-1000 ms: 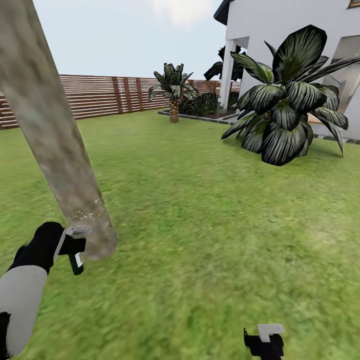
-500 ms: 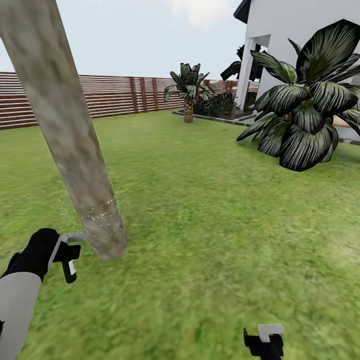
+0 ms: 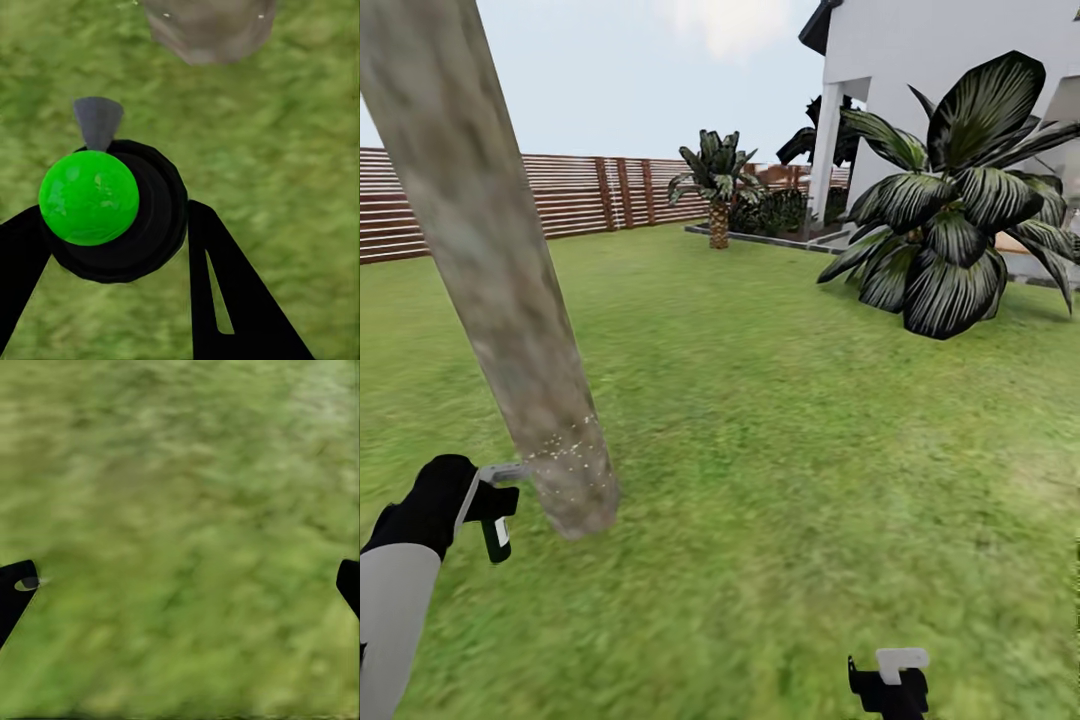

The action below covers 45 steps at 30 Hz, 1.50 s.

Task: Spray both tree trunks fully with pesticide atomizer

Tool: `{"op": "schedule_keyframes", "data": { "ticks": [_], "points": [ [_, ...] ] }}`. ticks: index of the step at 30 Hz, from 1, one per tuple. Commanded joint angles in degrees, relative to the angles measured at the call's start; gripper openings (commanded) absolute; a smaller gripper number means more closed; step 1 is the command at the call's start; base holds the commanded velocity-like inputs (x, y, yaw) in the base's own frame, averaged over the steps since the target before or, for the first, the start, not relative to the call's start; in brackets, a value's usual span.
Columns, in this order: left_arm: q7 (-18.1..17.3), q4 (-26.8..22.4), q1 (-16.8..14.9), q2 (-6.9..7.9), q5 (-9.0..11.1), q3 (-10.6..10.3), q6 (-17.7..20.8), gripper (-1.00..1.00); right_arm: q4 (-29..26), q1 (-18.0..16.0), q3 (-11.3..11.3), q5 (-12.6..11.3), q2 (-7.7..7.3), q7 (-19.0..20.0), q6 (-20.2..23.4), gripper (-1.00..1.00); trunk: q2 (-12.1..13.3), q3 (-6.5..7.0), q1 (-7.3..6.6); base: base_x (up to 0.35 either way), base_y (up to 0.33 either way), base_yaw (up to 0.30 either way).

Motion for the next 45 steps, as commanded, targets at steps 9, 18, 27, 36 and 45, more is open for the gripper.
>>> {"op": "schedule_keyframes", "data": {
  "ticks": [9, 18, 27, 36, 45],
  "points": [
    [-1.3, 0.4, 7.1, 0.78, -0.3, 0.0, -5.7, -1.00, 0.0, 0.0, 0.5, -0.7, -0.06, -0.2, -0.3, 1.00, 0.0, 0.30, -0.01, -0.015, 0.144, -0.159],
    [-4.2, 0.6, 15.0, 0.26, -0.2, -1.1, -19.1, -1.00, -0.3, 0.0, 0.5, -0.6, -0.16, 0.0, -0.2, 1.00, 0.0, 0.30, -0.01, -0.323, 0.000, -0.001],
    [-44.7, 0.8, 17.4, 1.29, -10.6, -19.0, -44.1, -1.00, -10.3, -2.0, 9.6, 18.5, -2.72, 26.9, 0.4, 1.00, 0.0, 0.30, -0.01, -0.338, 0.000, 0.000],
    [-51.3, 1.2, 18.8, -0.98, -15.7, -21.4, -45.6, -1.00, -14.9, -7.8, 9.6, 19.9, -5.04, 51.7, 1.6, 1.00, 0.0, 0.31, -0.01, -0.073, 0.000, 0.000],
    [-53.5, -0.1, 18.5, -0.72, -17.1, -20.1, -45.6, -1.00, -15.5, -7.8, 9.6, 18.6, -2.13, 50.0, -0.1, 1.00, 0.0, 0.31, -0.01, 0.000, 0.000, 0.000]
  ]
}}
